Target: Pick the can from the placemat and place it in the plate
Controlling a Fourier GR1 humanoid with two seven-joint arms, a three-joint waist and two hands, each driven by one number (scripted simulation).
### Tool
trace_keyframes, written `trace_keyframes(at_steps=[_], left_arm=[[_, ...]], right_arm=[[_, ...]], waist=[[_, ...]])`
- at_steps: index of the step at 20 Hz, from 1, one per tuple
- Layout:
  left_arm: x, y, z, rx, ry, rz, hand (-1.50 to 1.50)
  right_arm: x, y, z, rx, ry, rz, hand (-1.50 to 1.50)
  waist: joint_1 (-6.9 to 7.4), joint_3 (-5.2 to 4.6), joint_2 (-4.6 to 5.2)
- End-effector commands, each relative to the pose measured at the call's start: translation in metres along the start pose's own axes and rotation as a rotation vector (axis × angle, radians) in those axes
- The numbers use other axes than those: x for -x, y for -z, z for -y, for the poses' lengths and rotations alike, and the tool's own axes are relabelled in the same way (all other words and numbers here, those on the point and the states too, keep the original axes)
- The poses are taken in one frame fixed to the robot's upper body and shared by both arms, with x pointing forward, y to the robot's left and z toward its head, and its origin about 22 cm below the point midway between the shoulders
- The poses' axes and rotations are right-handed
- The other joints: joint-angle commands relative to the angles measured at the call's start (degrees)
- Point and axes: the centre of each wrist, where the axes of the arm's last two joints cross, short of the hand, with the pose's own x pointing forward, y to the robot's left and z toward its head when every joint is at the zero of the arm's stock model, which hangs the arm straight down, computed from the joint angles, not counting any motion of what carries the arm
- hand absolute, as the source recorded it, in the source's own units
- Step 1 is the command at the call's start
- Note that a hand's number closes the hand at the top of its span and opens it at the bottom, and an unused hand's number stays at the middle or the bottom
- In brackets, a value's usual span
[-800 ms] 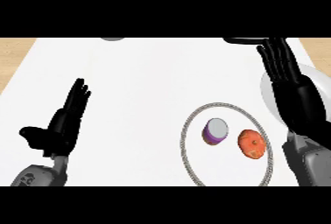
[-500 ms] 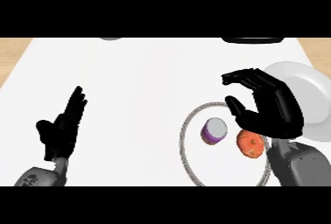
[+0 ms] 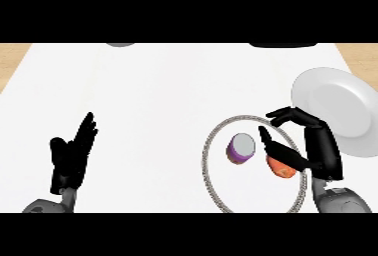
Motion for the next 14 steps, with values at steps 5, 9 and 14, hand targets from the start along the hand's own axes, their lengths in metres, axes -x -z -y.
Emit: trace_keyframes(at_steps=[5,9,14], left_arm=[[-0.013,-0.001,0.001,0.019,0.007,-0.015,0.00],[-0.012,0.000,0.005,0.005,0.027,-0.013,0.00],[0.001,-0.007,0.018,0.024,0.019,-0.033,0.00]], right_arm=[[0.052,-0.064,-0.008,-0.210,0.073,0.054,-1.50],[0.036,-0.041,0.011,-0.283,-0.254,0.020,-1.50],[-0.001,-0.008,0.014,-0.333,-0.480,-0.026,-1.50]], waist=[[1.28,-0.06,-0.20],[1.28,-0.16,-0.31],[1.48,-0.22,-0.32]])
